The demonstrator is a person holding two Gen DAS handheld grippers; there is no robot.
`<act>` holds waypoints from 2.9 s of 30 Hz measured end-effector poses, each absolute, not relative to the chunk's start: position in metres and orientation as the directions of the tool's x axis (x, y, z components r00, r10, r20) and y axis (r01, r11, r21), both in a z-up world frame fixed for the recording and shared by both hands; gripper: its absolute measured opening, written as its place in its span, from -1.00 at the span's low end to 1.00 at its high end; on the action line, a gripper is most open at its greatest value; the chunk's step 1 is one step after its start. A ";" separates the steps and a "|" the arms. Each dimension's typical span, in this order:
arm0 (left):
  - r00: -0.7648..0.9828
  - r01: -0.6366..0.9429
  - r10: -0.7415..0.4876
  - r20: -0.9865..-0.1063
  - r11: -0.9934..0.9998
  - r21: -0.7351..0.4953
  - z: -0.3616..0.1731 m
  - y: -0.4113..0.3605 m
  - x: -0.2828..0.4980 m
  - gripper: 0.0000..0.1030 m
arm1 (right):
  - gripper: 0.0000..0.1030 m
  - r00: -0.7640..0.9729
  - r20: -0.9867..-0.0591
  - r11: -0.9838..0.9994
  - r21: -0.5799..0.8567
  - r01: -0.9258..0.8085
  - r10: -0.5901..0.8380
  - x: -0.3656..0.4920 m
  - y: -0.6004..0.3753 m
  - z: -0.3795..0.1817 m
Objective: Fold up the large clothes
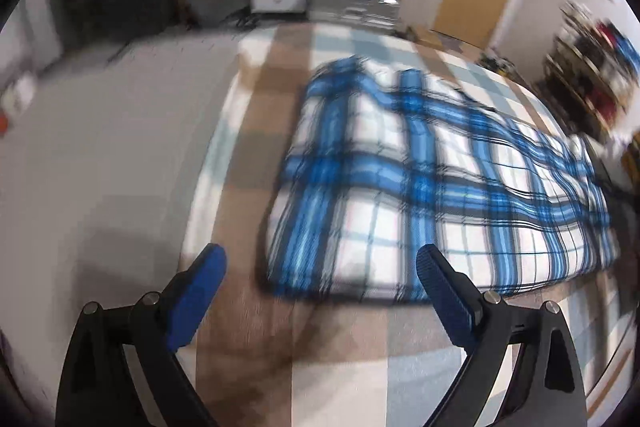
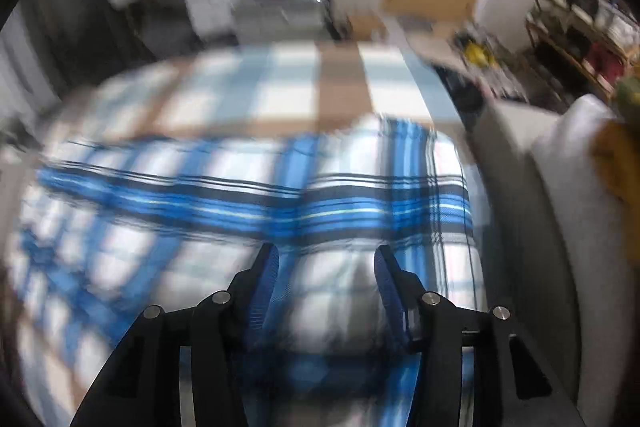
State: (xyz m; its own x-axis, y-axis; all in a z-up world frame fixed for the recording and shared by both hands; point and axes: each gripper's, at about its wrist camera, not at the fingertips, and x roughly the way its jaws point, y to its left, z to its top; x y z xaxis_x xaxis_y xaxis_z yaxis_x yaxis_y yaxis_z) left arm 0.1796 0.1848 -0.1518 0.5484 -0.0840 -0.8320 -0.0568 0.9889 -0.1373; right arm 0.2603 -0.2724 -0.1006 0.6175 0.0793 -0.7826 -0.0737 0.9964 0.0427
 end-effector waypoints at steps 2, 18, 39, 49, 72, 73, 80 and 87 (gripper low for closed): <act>0.523 -0.073 -0.133 -0.842 0.977 -0.200 -0.159 0.190 0.176 0.82 | 0.46 0.659 -0.746 0.996 0.064 -0.066 0.092 0.218 -0.275 -0.092; 0.491 -0.166 -0.394 -0.777 0.833 -0.527 -0.182 0.183 0.195 0.82 | 0.51 0.556 -0.807 0.867 0.410 0.284 0.200 0.148 -0.329 -0.142; 0.597 -0.271 -0.109 -0.795 0.905 -0.328 -0.183 0.175 0.205 -0.80 | -0.88 0.814 -0.580 0.967 0.200 0.159 -0.014 0.156 -0.304 -0.118; 0.588 -0.275 -0.125 -0.799 0.898 -0.343 -0.169 0.176 0.138 -0.82 | -0.90 0.784 -0.619 0.980 0.178 0.086 0.044 0.101 -0.307 -0.110; 0.638 -0.404 0.270 -0.721 0.915 -0.014 -0.143 0.187 0.031 -0.14 | 0.45 0.709 -0.691 0.987 0.042 -0.154 0.140 0.041 -0.249 -0.050; 0.645 -0.414 0.317 -0.695 0.910 0.031 -0.136 0.180 0.028 -0.14 | 0.55 0.720 -0.675 0.982 0.033 -0.188 0.160 0.044 -0.233 -0.048; 0.758 -0.271 0.210 -0.617 0.963 -0.005 -0.097 0.142 0.024 0.40 | 0.35 0.626 -0.748 0.917 -0.059 -0.394 0.221 0.104 -0.096 -0.105; 0.685 -0.076 0.067 -0.725 0.997 0.019 -0.145 0.102 0.089 0.56 | -0.89 0.518 -0.830 0.929 0.000 -0.369 0.205 0.126 -0.078 -0.154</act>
State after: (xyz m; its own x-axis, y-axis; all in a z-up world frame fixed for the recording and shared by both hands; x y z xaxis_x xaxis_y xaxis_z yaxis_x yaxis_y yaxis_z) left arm 0.0891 0.1021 -0.1448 0.6855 0.0667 -0.7251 -0.0765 0.9969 0.0194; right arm 0.1256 -0.0784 -0.1538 0.5179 0.2055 -0.8304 -0.3695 0.9292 -0.0005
